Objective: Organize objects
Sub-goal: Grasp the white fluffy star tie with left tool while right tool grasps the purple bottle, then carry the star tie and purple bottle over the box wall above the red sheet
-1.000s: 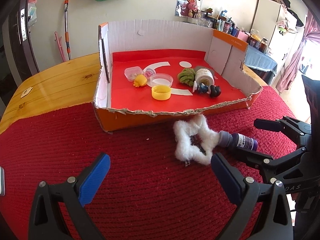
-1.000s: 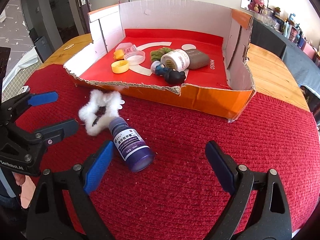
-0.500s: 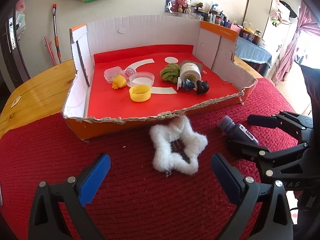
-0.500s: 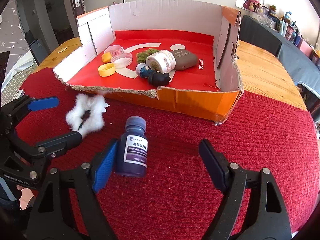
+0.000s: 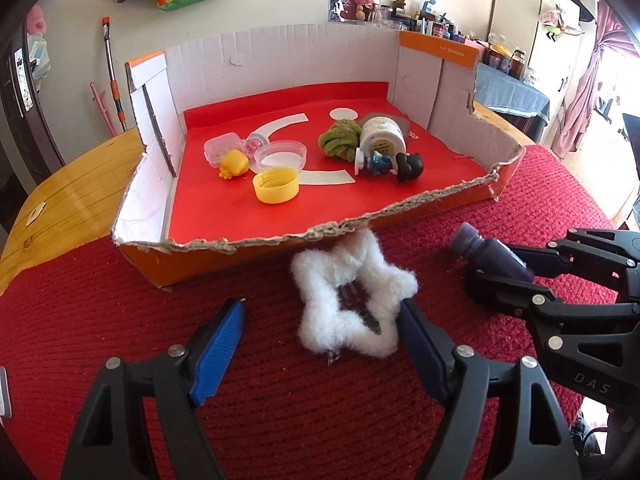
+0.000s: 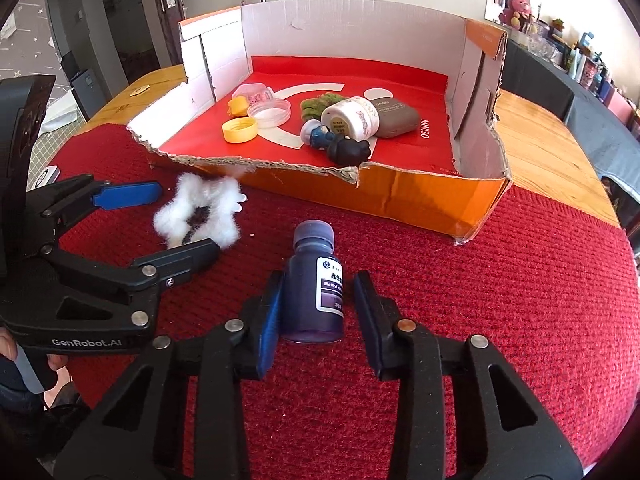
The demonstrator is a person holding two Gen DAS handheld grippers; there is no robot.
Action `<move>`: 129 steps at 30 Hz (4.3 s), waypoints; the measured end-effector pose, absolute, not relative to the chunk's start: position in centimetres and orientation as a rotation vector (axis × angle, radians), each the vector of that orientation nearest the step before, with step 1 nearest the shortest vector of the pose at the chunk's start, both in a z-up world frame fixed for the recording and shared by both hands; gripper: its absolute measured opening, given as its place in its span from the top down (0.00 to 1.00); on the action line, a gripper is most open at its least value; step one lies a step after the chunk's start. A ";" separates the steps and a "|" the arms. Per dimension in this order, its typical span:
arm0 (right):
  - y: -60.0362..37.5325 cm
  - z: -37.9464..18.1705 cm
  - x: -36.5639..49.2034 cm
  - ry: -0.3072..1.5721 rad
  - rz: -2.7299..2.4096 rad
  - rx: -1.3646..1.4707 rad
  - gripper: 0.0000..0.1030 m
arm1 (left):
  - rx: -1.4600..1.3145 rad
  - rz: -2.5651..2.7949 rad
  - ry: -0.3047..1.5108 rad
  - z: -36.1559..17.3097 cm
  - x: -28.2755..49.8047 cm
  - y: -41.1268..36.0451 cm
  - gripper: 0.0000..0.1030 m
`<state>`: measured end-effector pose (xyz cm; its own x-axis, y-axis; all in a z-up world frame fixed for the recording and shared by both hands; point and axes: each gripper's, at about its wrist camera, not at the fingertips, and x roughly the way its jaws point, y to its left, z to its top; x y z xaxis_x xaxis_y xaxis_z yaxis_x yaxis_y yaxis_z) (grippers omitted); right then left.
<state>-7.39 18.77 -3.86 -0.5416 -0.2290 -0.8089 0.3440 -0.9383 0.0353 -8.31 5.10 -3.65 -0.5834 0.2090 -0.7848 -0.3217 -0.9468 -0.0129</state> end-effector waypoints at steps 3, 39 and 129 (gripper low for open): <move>18.6 -3.8 -7.3 0.180 -2.489 1.284 0.74 | -1.229 2.542 0.199 -3.5 -8.0 5.2 0.39; 17.7 -2.6 -6.4 0.114 -2.456 1.228 0.75 | -1.159 2.497 0.021 -1.4 -6.1 3.4 0.92; 15.6 -1.4 -17.7 0.103 -2.227 1.368 0.75 | -1.233 2.444 0.037 0.7 -14.6 2.3 0.92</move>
<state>-17.65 15.63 -1.35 -0.3549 -0.3888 -0.8502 0.4657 -0.8621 0.1998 -14.63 2.35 0.72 -0.5305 0.3392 -0.7769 -0.3624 -0.9192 -0.1539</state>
